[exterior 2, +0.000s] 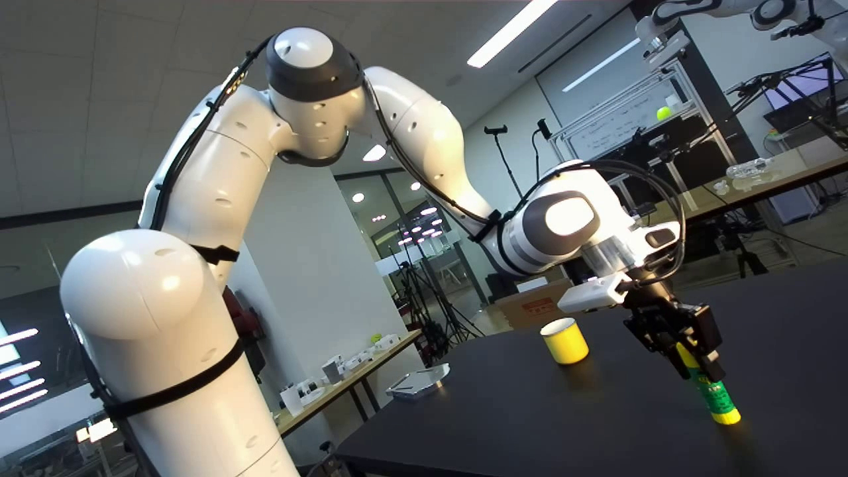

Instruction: Put the glue stick in the mug, remove the glue stick from the mug, place the glue stick in the mug

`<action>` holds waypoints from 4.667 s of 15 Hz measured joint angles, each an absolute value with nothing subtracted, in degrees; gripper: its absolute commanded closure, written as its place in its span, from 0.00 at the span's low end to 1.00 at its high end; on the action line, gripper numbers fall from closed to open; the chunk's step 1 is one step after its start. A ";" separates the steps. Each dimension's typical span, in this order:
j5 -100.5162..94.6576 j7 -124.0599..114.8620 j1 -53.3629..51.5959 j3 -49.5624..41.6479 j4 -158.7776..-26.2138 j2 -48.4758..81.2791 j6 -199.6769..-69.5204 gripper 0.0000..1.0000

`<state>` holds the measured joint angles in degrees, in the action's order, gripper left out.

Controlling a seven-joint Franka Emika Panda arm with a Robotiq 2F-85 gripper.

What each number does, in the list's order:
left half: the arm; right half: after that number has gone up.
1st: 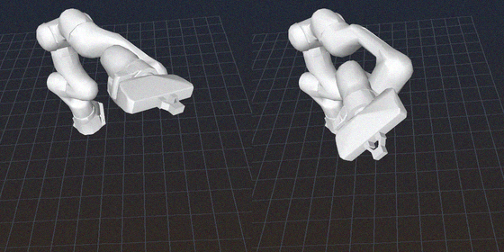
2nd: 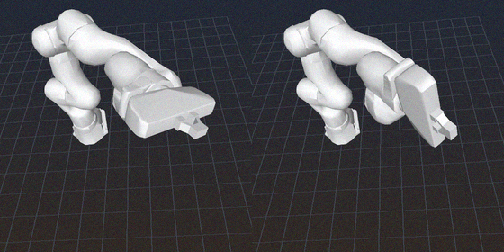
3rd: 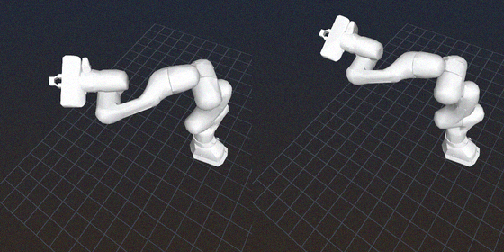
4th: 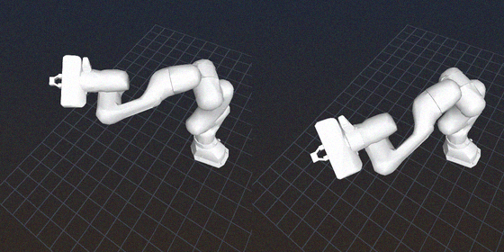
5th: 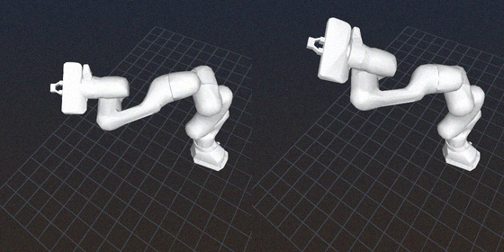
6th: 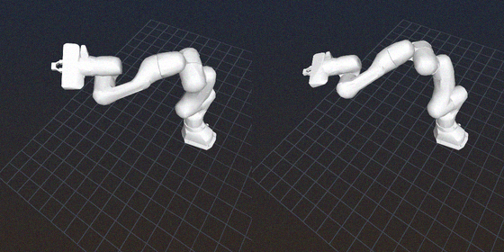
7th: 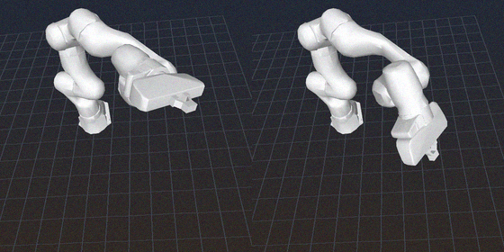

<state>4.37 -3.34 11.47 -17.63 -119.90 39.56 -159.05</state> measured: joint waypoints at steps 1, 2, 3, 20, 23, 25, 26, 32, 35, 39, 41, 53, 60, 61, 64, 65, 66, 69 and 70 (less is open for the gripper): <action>4.40 -4.15 11.14 -17.63 -119.60 39.55 -157.48 0.89; 4.44 -4.81 10.81 -17.54 -119.30 39.47 -156.10 0.91; 4.50 -5.27 10.52 -17.21 -119.15 39.22 -155.06 0.91; 4.50 -5.97 2.68 -6.12 -120.88 20.19 -148.23 0.66; 4.50 -5.79 2.89 -6.22 -120.97 20.26 -148.24 0.91; 4.26 -5.62 2.90 -6.22 -119.98 21.06 -147.92 0.91; 3.84 -5.62 2.91 -6.25 -118.50 21.93 -147.30 0.91; 1.31 -5.50 2.14 -5.46 -106.51 29.20 -144.26 0.91; 1.23 -5.52 0.91 -4.12 -102.82 32.64 -143.12 0.91; 1.16 -5.56 -1.42 -2.77 -100.01 36.97 -144.13 0.91; 1.09 -5.54 -2.34 -2.52 -98.45 39.09 -145.60 0.91; 2.51 -5.60 -1.64 -1.89 -84.90 50.13 -138.17 0.91; 2.48 -5.63 -1.46 -2.03 -79.46 54.12 -132.42 0.91; 2.47 -5.63 -1.46 -2.03 -78.98 54.40 -131.99 0.91; 2.42 -5.64 -1.46 -2.03 -77.83 55.23 -131.73 0.91; 2.41 -5.64 -1.46 -2.04 -77.58 55.52 -131.73 0.91; 2.40 -5.64 -1.45 -2.06 -77.33 55.83 -131.73 0.91; 2.40 -5.65 -1.42 -2.16 -76.76 56.79 -131.73 0.91; 2.40 -5.65 -1.42 -2.15 -76.49 57.09 -131.73 0.41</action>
<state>2.40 -5.65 -1.42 -2.15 -76.49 57.09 -131.73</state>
